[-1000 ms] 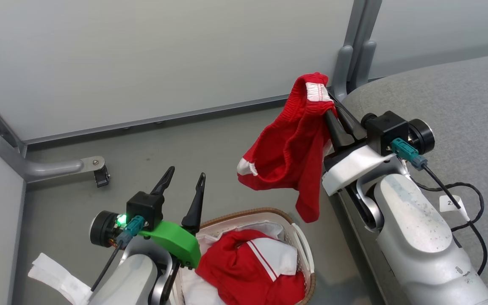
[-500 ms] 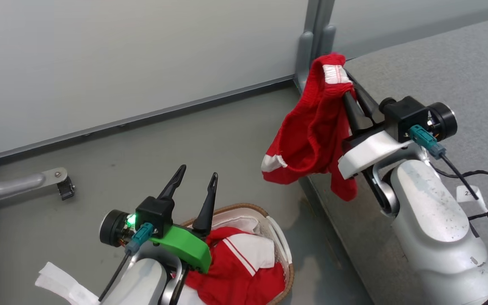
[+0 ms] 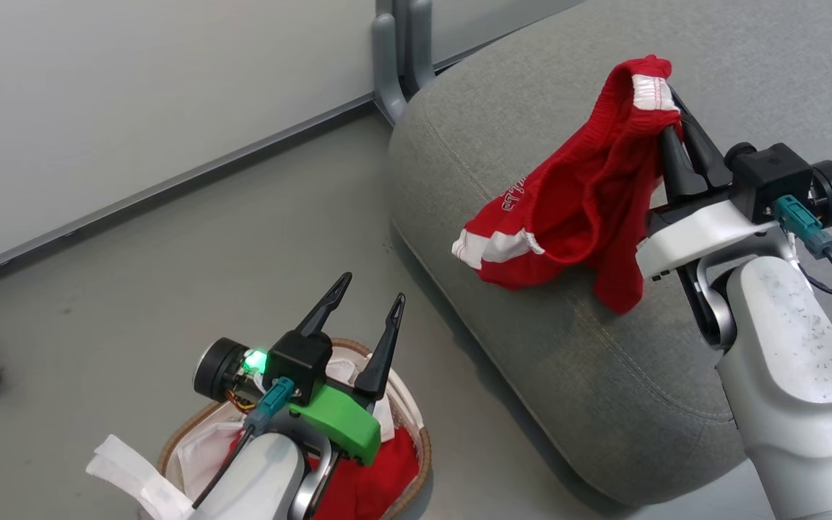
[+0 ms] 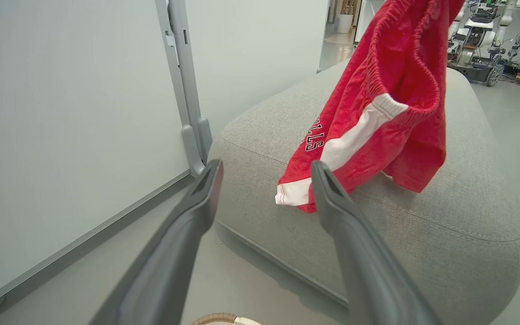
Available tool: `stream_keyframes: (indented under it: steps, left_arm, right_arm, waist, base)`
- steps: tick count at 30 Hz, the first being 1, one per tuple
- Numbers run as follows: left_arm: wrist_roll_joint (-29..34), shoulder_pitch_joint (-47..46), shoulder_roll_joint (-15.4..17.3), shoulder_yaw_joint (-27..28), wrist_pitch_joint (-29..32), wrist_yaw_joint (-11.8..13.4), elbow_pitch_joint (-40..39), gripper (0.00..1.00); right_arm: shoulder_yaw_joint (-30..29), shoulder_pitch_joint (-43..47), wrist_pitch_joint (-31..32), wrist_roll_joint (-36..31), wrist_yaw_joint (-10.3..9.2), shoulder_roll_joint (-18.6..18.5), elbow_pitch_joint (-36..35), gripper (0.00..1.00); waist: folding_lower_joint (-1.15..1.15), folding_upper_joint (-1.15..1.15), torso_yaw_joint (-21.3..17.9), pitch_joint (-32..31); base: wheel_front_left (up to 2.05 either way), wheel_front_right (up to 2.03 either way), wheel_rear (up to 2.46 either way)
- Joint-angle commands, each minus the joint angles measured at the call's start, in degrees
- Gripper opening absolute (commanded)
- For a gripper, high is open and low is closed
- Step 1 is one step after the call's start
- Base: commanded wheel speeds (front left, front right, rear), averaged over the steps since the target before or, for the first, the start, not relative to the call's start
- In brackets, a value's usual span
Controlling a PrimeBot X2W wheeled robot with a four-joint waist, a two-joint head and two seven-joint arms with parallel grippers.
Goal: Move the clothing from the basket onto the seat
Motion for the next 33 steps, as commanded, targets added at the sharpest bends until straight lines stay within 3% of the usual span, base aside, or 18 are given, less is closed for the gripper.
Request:
stream_keyframes:
  steps: [1, 9, 17, 24, 29, 33]
  left_arm:
    - [0.4, -1.1, 0.3, 0.2, 0.0, -0.2, 0.3, 1.00]
    - [2.0, -3.1, 0.5, 0.1, 0.0, -0.9, 0.7, 1.00]
    - [3.0, -6.5, 0.5, 0.6, 0.0, -1.2, 0.2, 1.00]
    - [4.8, -9.8, 0.3, 0.2, 0.0, -1.2, -0.5, 1.00]
    - [5.7, -11.9, -0.5, -0.2, 0.0, -1.3, -1.3, 1.00]
    - [5.9, -12.6, -0.8, 0.1, 0.0, -1.0, -2.0, 1.00]
  right_arm:
    - [-0.2, 0.5, -0.1, -0.2, -0.08, 0.2, -0.4, 0.00]
    - [-1.2, -1.2, -0.1, -0.5, -0.08, 0.6, 0.4, 0.00]
    - [-2.0, -9.2, -0.1, -1.9, -0.08, -1.1, 3.6, 0.00]
    - [-6.3, -23.7, -0.1, -3.8, -0.08, -6.9, 7.9, 0.00]
    - [-10.6, -34.1, -0.1, -7.0, -0.08, -13.6, 11.1, 0.00]
    - [-14.4, -38.0, 0.2, -9.3, -0.08, -17.0, 13.9, 0.00]
  waist:
    - [0.00, -0.01, -4.0, 3.6]
    - [0.00, -0.01, -4.3, 7.2]
    - [0.00, -0.01, 0.7, 13.2]
    - [0.00, -0.01, 7.3, 19.7]
    - [0.00, -0.01, 12.5, 24.3]
    - [0.00, -0.01, 15.6, 27.3]
  base:
    - [0.00, 0.00, 0.00]
    - [0.00, 0.00, 0.00]
    - [0.00, 0.00, 0.00]
    - [0.00, 0.00, 0.00]
    - [0.00, 0.00, 0.00]
    - [0.00, 0.00, 0.00]
